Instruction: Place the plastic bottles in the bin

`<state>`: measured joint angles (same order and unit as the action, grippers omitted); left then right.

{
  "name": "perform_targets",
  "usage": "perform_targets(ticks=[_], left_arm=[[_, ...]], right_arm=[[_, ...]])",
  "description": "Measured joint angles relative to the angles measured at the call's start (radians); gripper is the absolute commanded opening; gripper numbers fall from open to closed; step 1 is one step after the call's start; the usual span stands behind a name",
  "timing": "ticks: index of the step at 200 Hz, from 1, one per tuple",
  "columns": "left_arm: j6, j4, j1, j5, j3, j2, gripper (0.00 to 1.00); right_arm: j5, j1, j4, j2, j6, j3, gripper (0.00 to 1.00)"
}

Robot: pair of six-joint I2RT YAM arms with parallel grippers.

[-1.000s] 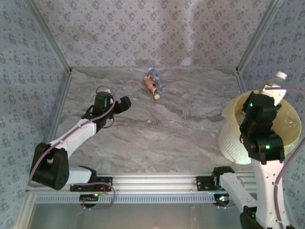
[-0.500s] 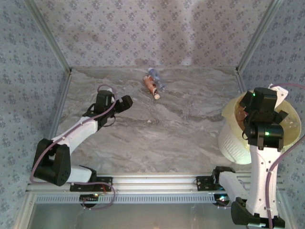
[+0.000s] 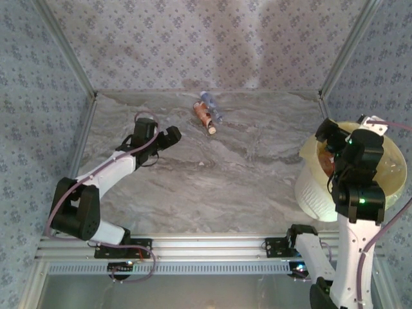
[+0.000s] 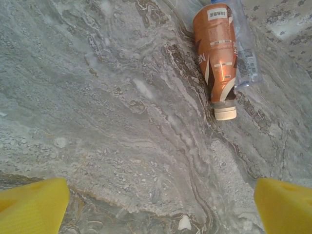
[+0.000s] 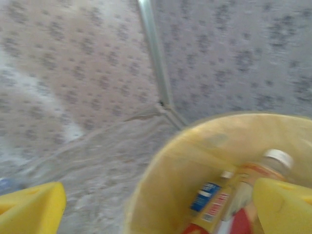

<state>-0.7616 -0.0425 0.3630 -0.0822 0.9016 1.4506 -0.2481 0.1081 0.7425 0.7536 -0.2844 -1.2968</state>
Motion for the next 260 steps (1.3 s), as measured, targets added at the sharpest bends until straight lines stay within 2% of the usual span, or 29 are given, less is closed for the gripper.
perform_targets(ticks=[50,91,127,167,219,260], left_arm=[[-0.031,-0.051,0.055,0.008,0.103,0.097,0.98],[-0.015,-0.131,0.117,0.008,0.245,0.209,0.98],[0.02,-0.204,0.166,0.008,0.382,0.312,0.98],[0.048,-0.263,0.203,0.04,0.552,0.468,0.98],[0.075,-0.338,0.262,0.161,0.776,0.662,0.94],[0.098,-0.433,0.283,0.27,0.974,0.808,0.85]], right_arm=[[0.28,-0.072,-0.191,0.0,0.002,0.103,1.0],[0.378,-0.243,-0.294,0.035,0.038,0.162,1.0],[0.301,-0.442,-0.357,0.103,0.084,0.192,1.0],[0.171,-0.555,-0.389,0.183,0.095,0.229,1.0],[0.084,-0.605,-0.444,0.195,0.109,0.242,1.0],[0.056,-0.607,-0.46,0.177,0.121,0.243,1.0]])
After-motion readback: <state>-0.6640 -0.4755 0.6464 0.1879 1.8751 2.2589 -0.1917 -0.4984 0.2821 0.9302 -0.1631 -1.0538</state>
